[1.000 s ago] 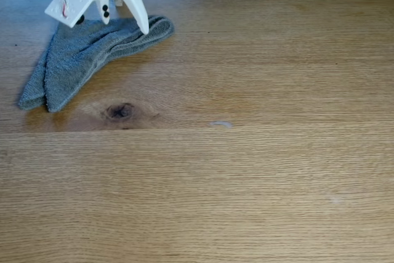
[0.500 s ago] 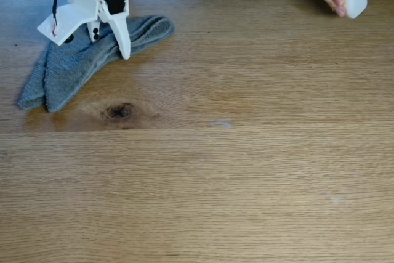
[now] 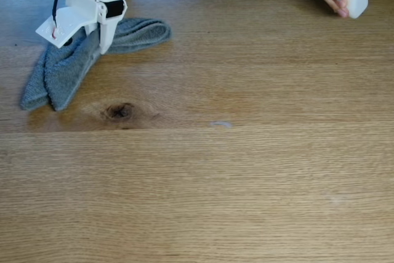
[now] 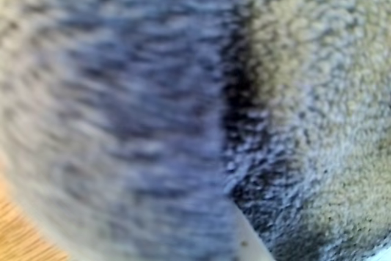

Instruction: Clean the area in front of the robot

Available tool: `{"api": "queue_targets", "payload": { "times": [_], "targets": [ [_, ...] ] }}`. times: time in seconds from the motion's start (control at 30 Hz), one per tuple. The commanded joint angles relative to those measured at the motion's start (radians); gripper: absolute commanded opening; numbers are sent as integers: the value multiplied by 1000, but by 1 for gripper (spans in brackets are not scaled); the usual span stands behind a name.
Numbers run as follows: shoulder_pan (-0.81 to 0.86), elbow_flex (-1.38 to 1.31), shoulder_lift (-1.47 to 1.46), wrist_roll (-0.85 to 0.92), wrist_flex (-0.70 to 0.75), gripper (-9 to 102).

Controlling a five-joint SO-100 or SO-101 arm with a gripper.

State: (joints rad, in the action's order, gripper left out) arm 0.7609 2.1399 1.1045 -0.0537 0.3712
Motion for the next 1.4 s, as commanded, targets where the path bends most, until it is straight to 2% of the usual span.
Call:
{"api": "queue_targets", "payload": {
  "times": [0.0, 0.27, 0.47, 0.73, 1.1, 1.23, 1.37],
  "targets": [
    [14, -84, 37, 41, 6, 0],
    [-34, -84, 252, 87, -43, 0],
    [-158, -84, 497, 89, -2, 0],
    [-440, -75, 715, 107, 170, 0],
    [-830, -69, 744, 152, 468, 0],
    [-933, -69, 664, 224, 449, 0],
    [-954, -69, 541, 314, 302, 0]
  ]
}}
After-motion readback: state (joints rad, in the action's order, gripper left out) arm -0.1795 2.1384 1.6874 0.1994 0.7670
